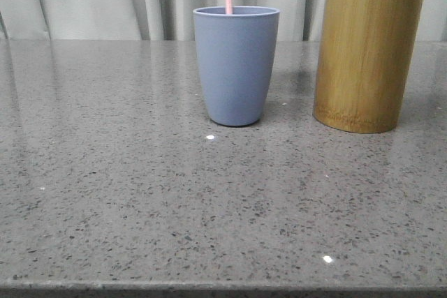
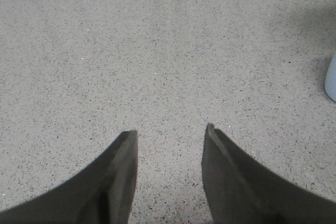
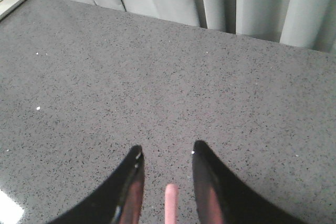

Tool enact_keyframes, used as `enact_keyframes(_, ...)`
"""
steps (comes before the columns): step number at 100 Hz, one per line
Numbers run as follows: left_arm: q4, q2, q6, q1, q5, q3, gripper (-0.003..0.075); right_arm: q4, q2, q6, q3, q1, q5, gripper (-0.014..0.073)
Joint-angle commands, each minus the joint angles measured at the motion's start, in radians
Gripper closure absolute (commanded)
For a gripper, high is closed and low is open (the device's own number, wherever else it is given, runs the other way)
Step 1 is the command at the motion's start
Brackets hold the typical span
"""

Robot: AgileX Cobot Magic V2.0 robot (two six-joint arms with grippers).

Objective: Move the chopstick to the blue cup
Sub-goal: 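Move the chopstick over the blue cup and lower it inside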

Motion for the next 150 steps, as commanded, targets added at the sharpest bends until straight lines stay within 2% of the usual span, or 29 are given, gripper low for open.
enact_keyframes(1, 0.026, 0.000, -0.012, -0.005, -0.058, -0.025, 0.0424, 0.009, -0.040, -0.005, -0.032, -0.001, -0.083, 0.0305)
enact_keyframes(22, 0.026, 0.000, -0.012, -0.005, -0.052, -0.025, 0.0424, 0.007, -0.053, -0.005, -0.032, -0.002, -0.083, 0.0305)
enact_keyframes(51, 0.026, 0.000, -0.021, -0.005, -0.051, -0.025, 0.0425, -0.084, -0.146, -0.005, 0.050, -0.004, -0.096, 0.0307)
enact_keyframes(107, 0.028, 0.000, -0.030, -0.005, -0.065, -0.025, 0.0425, -0.119, -0.512, 0.006, 0.541, -0.007, -0.274, 0.0307)
enact_keyframes(150, 0.028, 0.000, -0.058, -0.005, -0.143, 0.052, 0.0425, -0.119, -0.774, 0.007, 0.827, -0.117, -0.328, 0.0307)
